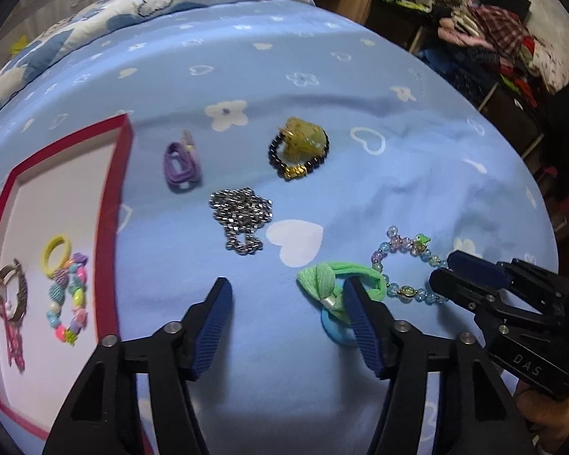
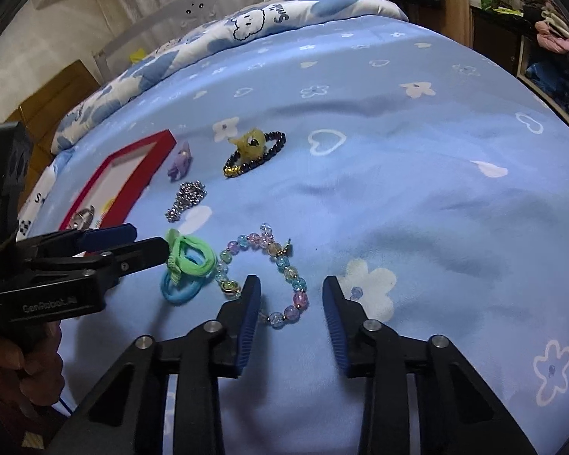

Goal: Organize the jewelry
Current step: 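Grasp the green tie with the left gripper while the right gripper grasps the clear bracelet, then carry the green hair tie over the tray with the left gripper while the right gripper carries the bracelet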

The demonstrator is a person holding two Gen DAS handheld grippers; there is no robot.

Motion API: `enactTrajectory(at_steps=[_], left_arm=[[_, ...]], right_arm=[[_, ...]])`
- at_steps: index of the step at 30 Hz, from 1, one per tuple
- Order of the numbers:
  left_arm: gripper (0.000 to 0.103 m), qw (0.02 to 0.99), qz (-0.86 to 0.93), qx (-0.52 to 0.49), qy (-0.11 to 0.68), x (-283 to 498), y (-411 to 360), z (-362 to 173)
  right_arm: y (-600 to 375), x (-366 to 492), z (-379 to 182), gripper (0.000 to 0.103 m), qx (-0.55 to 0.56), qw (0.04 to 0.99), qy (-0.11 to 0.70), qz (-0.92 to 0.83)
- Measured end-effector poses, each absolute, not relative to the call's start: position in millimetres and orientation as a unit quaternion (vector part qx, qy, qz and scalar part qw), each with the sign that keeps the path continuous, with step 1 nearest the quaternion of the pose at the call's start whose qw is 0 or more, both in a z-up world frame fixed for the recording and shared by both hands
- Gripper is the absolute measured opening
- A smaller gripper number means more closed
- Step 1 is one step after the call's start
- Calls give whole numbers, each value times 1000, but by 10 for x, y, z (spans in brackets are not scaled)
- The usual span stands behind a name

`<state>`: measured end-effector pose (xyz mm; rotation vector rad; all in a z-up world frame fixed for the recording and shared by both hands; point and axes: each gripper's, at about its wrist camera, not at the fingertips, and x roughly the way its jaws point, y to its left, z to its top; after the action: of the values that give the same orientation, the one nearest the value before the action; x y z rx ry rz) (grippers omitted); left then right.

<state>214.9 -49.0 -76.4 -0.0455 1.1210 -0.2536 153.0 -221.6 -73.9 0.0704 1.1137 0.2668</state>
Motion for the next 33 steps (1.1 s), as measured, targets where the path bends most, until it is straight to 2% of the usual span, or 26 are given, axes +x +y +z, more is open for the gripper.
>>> enactTrajectory(at_steps=[2, 7, 9, 10, 12, 33], left_arm=[[50, 837, -126, -17, 532, 2179, -523, -788], [20, 836, -141, -11, 531, 2220, -584, -820], [17, 838, -146, -7, 526, 2210, -605, -816], [11, 839, -147, -6, 524, 2199, -602, -810], [5, 842, -152, -13, 518, 2174, -577, -780], [2, 883, -117, -99, 443, 1553, 281, -145]], right_arm=[[-2210, 1536, -743, 31, 30, 840, 527, 126], [-2201, 1544, -762, 21, 21, 841, 528, 119], [-2191, 1541, -766, 15, 15, 842, 526, 116], [-2183, 1537, -765, 10, 12, 843, 525, 116], [-2170, 1526, -750, 7, 7, 846, 521, 117], [-1970, 1532, -118, 7, 59, 877, 447, 166]])
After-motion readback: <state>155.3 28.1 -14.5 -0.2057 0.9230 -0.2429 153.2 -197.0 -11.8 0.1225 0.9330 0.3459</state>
